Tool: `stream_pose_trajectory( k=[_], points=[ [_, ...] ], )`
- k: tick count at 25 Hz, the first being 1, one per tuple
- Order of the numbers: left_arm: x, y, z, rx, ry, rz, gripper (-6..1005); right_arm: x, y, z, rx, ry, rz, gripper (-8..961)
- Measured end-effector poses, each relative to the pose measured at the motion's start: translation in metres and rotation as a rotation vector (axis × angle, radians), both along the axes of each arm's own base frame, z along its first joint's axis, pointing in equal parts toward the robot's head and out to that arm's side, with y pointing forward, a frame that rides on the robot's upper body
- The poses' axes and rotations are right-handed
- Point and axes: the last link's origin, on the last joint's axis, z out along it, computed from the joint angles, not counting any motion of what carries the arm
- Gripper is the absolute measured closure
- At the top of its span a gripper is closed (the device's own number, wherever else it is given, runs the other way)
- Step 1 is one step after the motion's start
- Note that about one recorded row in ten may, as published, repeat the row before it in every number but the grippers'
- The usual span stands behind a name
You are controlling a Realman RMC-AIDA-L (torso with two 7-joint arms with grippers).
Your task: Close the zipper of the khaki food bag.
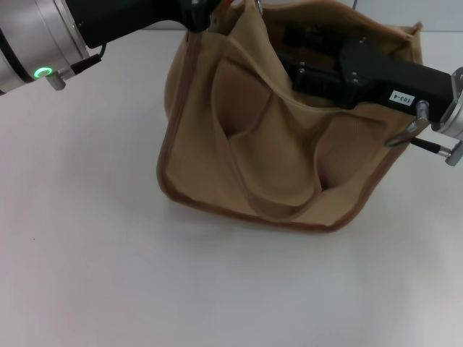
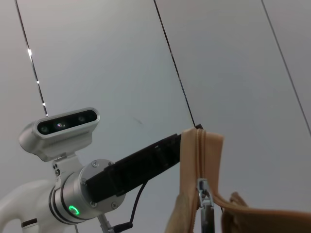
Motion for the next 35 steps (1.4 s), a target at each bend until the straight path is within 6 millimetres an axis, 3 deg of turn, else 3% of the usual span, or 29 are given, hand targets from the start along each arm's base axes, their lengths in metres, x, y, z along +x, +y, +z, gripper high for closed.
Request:
stream_pose_trajectory(
  k=[20, 30, 35],
  points=[
    [-0.001, 0.000, -0.005, -0.023, -0.001, 0.003, 929, -0.021, 0.015, 0.000, 0.015, 0.009, 0.030, 195],
    [0.000, 0.000, -0.006, -0.024, -0.002, 0.001, 927, -0.023, 0.017, -0.001, 0.016, 0.009, 0.029, 302],
    [0.000, 0.000, -0.006, -0.025, -0.002, 0.000, 926, -0.021, 0.019, -0.002, 0.027, 0.000, 0.014, 446]
  ],
)
